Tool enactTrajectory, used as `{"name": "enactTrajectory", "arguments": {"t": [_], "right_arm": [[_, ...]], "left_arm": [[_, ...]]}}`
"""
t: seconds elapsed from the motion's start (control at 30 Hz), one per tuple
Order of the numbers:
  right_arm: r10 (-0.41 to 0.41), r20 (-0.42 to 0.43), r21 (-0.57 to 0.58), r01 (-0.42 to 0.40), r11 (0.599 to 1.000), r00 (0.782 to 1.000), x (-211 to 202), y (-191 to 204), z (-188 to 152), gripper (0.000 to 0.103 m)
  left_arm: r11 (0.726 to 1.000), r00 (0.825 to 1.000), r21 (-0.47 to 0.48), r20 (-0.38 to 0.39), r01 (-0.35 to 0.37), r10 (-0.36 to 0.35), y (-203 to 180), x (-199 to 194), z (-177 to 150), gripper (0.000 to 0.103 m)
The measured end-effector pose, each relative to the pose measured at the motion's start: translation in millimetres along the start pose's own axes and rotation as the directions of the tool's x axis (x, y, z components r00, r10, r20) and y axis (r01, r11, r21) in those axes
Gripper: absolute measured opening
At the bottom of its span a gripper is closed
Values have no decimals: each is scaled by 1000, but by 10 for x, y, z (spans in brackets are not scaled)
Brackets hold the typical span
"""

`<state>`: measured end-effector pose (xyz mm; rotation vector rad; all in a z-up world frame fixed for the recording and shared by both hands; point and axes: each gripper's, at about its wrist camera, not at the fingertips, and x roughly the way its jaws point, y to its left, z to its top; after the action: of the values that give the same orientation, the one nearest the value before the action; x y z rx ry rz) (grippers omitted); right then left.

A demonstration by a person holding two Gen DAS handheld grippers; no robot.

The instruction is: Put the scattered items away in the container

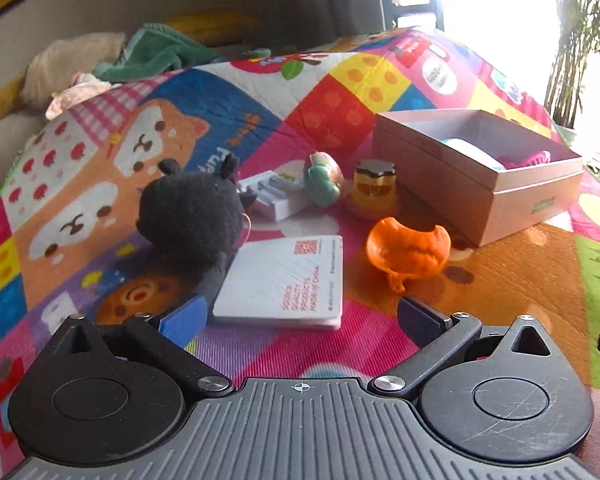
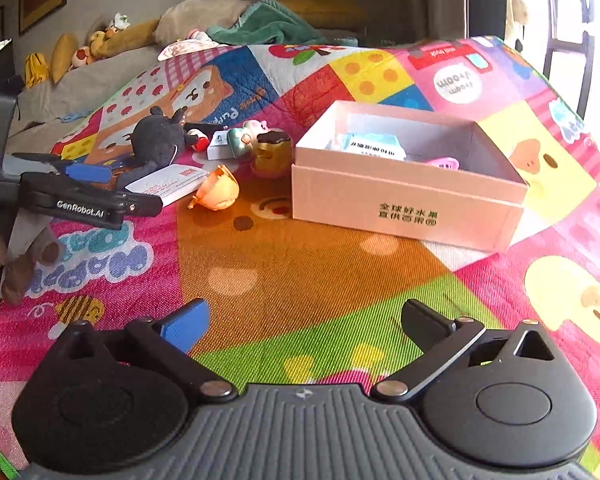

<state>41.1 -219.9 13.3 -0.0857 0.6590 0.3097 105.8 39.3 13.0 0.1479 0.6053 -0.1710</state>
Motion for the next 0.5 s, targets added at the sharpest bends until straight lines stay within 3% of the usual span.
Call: {"name": "enactTrajectory", "arguments": {"t": [0.17,0.23,0.4,0.5], "right_arm": [[13,-44,57,-10,998,999,101,-72,-45,103],[22,-47,66,-19,998,999,116,-80,-52,103],[21,-44,59,-19,998,999,125,-68,-65,103],[12,-52,43,-10,999,999,140,-43,-56,103]], "left_arm": [[993,991,47,-94,104,-99,1,321,145,103],[990,992,96,-88,103,-95,-5,382,160,103],[993,996,120,-91,19,-8,240,461,211,103],[986,991,142,-88,-89,102,412,458,217,103]]}}
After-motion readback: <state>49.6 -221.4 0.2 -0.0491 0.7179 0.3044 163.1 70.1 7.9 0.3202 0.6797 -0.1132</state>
